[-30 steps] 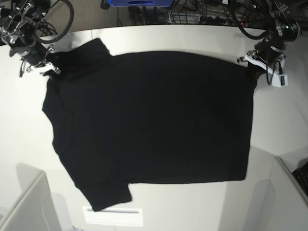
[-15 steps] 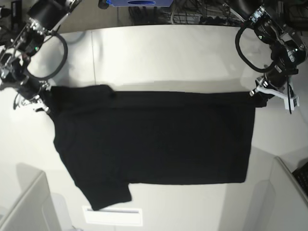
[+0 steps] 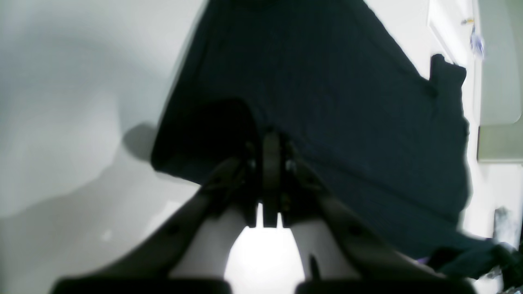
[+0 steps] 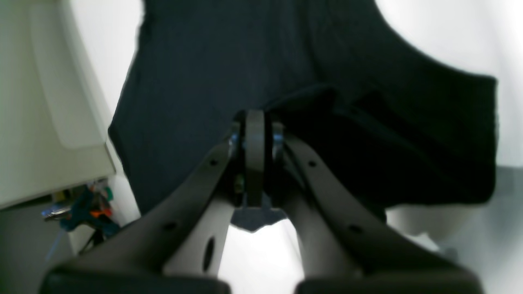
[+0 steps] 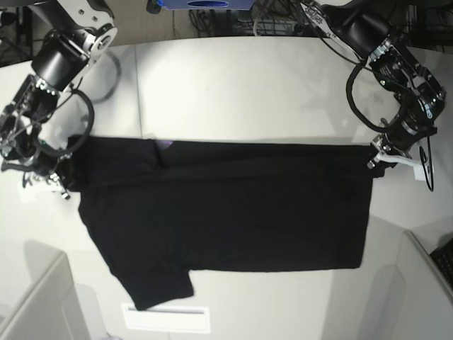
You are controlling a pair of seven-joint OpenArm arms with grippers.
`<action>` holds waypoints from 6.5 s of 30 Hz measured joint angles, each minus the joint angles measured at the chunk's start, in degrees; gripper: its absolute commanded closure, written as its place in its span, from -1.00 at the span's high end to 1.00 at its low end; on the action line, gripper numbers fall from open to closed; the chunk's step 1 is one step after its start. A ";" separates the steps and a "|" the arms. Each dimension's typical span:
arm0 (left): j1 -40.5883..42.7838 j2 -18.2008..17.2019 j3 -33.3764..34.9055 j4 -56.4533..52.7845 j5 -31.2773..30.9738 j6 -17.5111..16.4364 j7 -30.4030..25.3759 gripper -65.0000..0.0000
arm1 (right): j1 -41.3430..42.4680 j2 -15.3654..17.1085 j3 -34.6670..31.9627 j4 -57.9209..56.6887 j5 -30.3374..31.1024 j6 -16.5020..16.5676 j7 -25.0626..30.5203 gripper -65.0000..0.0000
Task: Fold the T-shirt properly
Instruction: 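Lift the shirt with both grippers and drag it toward the robot, then pull the shirt further toward the robot and release both grippers, then move the right gripper to the sleeve and hem corner and grasp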
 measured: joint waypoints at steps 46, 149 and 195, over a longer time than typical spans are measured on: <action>-7.45 -5.29 12.87 -14.99 0.07 6.78 -10.16 -1.00 | 7.48 2.29 -13.64 -17.77 -1.46 -0.17 16.15 -1.00; 34.71 -1.49 7.30 11.52 -1.25 6.29 -9.86 -1.00 | -38.27 -11.87 11.26 18.84 9.75 -4.48 10.91 -1.00; 35.41 -3.13 -6.84 13.70 -1.31 6.32 -5.40 0.85 | -42.95 -13.14 11.58 26.21 9.68 -4.44 10.54 -0.02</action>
